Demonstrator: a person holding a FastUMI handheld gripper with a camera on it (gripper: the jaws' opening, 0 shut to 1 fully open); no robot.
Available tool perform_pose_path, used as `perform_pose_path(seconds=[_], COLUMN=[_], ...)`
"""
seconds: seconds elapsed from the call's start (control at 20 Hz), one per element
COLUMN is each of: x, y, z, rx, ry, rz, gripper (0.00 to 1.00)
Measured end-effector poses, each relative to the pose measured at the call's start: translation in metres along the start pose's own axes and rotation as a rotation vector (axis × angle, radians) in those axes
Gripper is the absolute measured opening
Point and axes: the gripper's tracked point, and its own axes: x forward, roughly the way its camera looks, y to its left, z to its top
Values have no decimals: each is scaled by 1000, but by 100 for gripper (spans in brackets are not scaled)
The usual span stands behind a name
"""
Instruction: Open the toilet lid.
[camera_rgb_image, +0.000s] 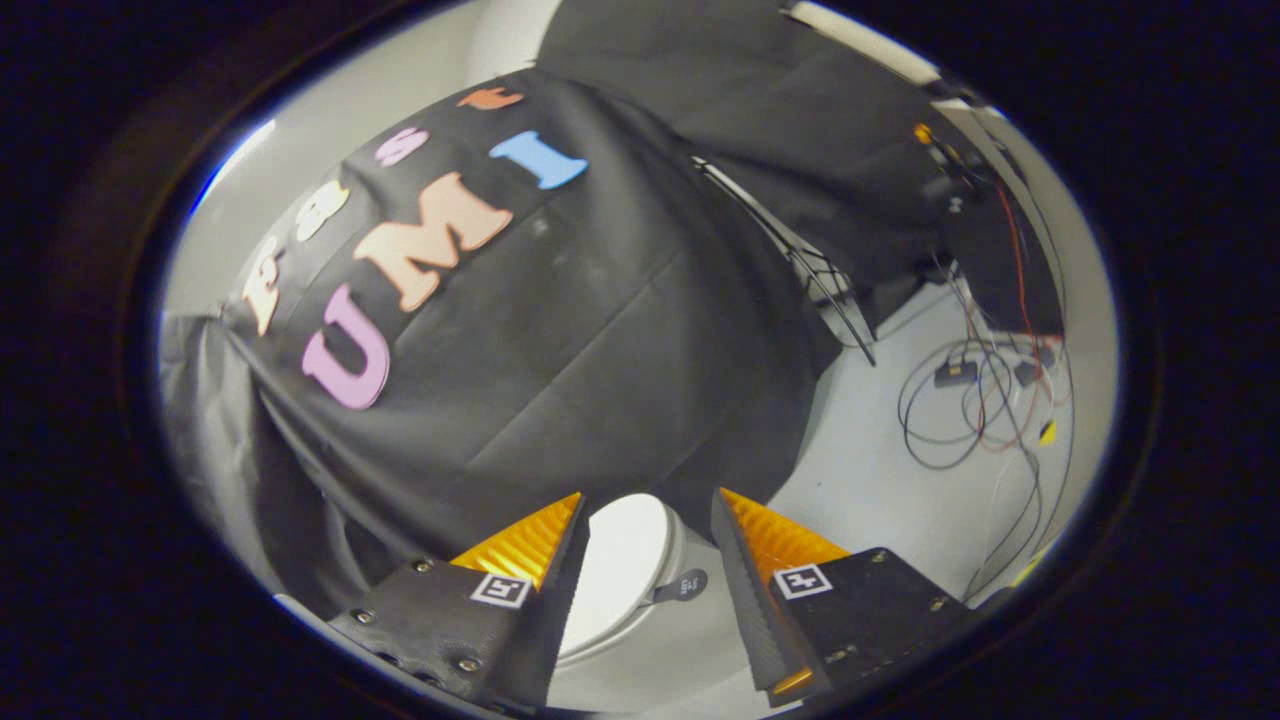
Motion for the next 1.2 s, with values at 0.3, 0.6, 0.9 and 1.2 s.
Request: perform_pose_path(seconds=[0.3,0.6,0.9,1.2], x=[30,59,92,102], y=[3,-18,-41,-52], z=[-90,-150,-151,-152], rx=[174,234,451,528], ry=[89,165,112,110], rz=[2,-101,-124,-131], gripper=[73,73,73,20])
